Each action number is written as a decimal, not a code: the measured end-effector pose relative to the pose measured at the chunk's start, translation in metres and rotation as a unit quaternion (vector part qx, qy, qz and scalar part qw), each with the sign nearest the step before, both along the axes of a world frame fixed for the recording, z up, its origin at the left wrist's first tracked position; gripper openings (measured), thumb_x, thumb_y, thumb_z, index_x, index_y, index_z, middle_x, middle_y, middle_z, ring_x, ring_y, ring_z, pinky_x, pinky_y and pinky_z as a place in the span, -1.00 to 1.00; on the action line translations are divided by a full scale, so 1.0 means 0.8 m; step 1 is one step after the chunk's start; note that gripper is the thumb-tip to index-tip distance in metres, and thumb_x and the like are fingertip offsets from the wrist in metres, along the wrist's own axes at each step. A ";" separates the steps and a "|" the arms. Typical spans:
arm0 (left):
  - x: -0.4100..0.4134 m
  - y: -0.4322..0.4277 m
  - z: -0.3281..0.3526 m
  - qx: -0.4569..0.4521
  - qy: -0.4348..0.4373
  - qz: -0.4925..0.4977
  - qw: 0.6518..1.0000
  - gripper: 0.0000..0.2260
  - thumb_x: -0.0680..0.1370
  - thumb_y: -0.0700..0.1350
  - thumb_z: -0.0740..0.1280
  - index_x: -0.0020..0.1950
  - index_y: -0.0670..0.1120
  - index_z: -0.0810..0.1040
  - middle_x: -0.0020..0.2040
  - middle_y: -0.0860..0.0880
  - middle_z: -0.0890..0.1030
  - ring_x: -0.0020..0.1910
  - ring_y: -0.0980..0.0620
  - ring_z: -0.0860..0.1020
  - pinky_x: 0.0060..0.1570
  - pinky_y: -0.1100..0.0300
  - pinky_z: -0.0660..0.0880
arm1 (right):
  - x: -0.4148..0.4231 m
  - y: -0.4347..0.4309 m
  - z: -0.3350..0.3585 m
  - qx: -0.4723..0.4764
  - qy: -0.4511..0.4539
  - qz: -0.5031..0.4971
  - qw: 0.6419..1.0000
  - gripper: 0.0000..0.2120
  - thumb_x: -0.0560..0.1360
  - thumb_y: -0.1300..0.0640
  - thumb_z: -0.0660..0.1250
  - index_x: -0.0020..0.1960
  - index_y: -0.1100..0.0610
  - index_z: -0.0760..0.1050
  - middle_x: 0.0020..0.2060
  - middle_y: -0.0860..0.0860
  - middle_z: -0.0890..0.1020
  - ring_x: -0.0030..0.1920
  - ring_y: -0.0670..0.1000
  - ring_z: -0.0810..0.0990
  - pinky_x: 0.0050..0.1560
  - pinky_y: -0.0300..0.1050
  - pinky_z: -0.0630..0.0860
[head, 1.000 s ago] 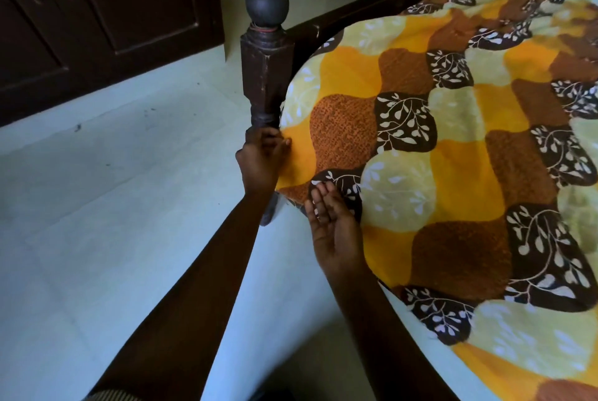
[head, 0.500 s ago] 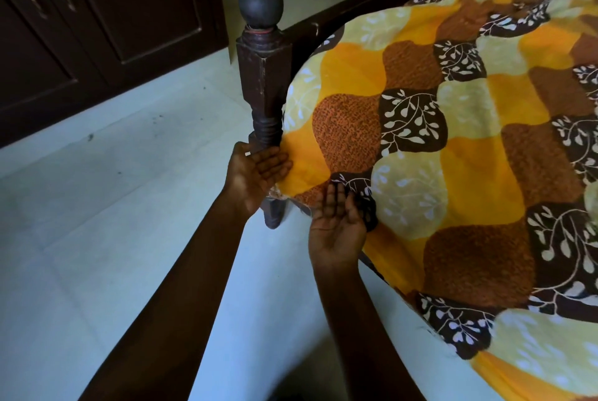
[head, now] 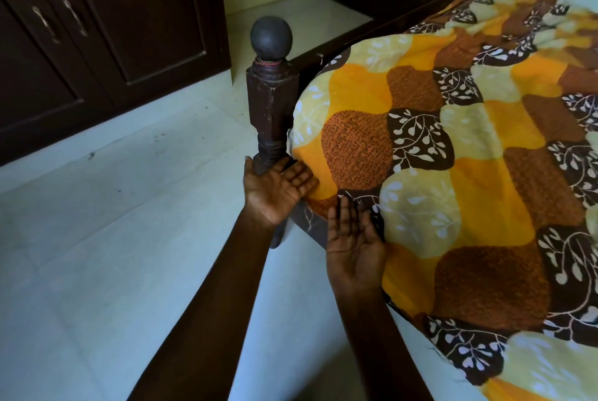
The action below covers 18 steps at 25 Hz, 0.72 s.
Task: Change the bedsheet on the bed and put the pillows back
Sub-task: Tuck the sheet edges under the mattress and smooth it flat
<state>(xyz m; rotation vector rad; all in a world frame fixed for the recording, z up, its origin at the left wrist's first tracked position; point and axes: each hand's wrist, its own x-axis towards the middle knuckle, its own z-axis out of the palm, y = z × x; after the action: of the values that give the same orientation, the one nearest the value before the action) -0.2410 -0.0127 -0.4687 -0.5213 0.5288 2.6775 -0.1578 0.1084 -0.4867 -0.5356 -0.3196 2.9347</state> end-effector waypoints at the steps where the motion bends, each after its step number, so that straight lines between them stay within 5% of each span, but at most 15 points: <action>1: -0.004 0.006 0.003 0.017 -0.001 0.009 1.000 -0.27 0.53 0.32 -0.11 0.51 -0.19 0.11 0.46 -0.30 0.22 0.45 -0.29 0.18 0.37 -0.19 0.11 | 0.001 -0.001 0.001 0.004 0.000 -0.001 1.000 0.10 -0.24 0.20 0.69 0.27 0.24 0.41 0.10 0.15 0.64 0.05 0.06 0.66 0.13 0.08 0.53; 8: 0.034 -0.003 -0.010 -0.120 -0.034 0.069 0.990 -0.70 0.61 -0.11 0.12 0.29 -0.21 0.40 0.27 -0.20 0.50 0.15 -0.11 0.53 0.19 0.07 0.45 | 0.001 -0.005 0.000 0.005 -0.014 -0.002 1.000 0.16 -0.25 0.20 0.69 0.31 0.25 0.36 0.08 0.13 0.64 0.01 0.03 0.67 0.06 0.03 0.54; 15: 0.033 -0.008 -0.004 -0.065 -0.024 0.063 0.996 -0.34 0.55 0.26 0.04 0.44 -0.22 0.24 0.35 -0.26 0.40 0.34 -0.19 0.39 0.39 -0.01 0.27 | 0.001 -0.003 0.005 0.008 -0.013 0.001 1.000 -0.01 -0.29 0.19 0.69 0.13 0.20 0.48 0.05 0.14 0.65 0.00 0.05 0.67 0.07 0.07 0.53; 18: 0.015 0.008 -0.004 -0.047 0.008 0.037 0.998 -0.33 0.50 0.36 -0.01 0.30 -0.15 0.38 0.26 -0.23 0.40 0.26 -0.19 0.39 0.25 -0.05 0.34 | 0.001 -0.003 0.006 0.010 -0.006 -0.002 1.000 0.00 -0.27 0.19 0.69 0.15 0.20 0.47 0.06 0.14 0.65 0.01 0.06 0.67 0.06 0.07 0.54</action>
<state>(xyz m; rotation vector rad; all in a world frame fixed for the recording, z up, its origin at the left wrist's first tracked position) -0.2289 -0.0061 -0.4718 -0.5566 0.6542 2.7383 -0.1574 0.1063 -0.4818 -0.5504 -0.3487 2.9224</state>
